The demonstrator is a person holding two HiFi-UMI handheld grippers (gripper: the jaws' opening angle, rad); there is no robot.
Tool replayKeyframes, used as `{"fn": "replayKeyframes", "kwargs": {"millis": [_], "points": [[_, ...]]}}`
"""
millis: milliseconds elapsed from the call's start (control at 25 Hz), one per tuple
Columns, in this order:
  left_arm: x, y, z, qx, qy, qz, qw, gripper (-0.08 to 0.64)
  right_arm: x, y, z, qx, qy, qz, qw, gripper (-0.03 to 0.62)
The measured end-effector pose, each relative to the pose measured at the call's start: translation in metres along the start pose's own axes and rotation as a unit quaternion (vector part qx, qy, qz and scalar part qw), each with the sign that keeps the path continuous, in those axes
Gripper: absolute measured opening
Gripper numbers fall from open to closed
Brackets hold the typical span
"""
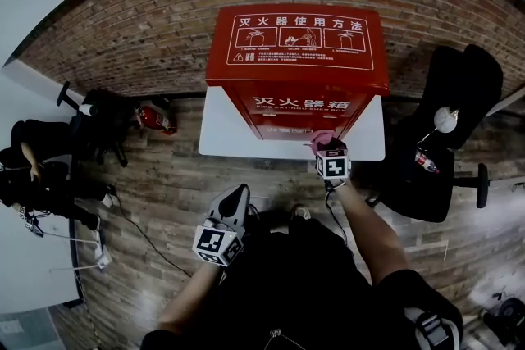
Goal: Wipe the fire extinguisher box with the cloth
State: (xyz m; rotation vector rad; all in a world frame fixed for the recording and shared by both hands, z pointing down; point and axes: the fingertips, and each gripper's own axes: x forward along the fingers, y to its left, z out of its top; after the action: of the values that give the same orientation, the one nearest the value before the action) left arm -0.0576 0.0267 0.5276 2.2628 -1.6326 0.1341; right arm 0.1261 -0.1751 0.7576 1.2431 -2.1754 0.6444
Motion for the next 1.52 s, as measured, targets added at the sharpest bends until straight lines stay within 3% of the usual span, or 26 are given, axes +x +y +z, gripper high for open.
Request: {"fn": "replayKeyframes", "kwargs": {"millis": [1520], "points": [[0.006,0.007,0.003,-0.007,-0.008,-0.002,0.9999,0.023,-0.073,0.024,0.091,-0.012,-0.08,0.0,0.997,0.089]]}}
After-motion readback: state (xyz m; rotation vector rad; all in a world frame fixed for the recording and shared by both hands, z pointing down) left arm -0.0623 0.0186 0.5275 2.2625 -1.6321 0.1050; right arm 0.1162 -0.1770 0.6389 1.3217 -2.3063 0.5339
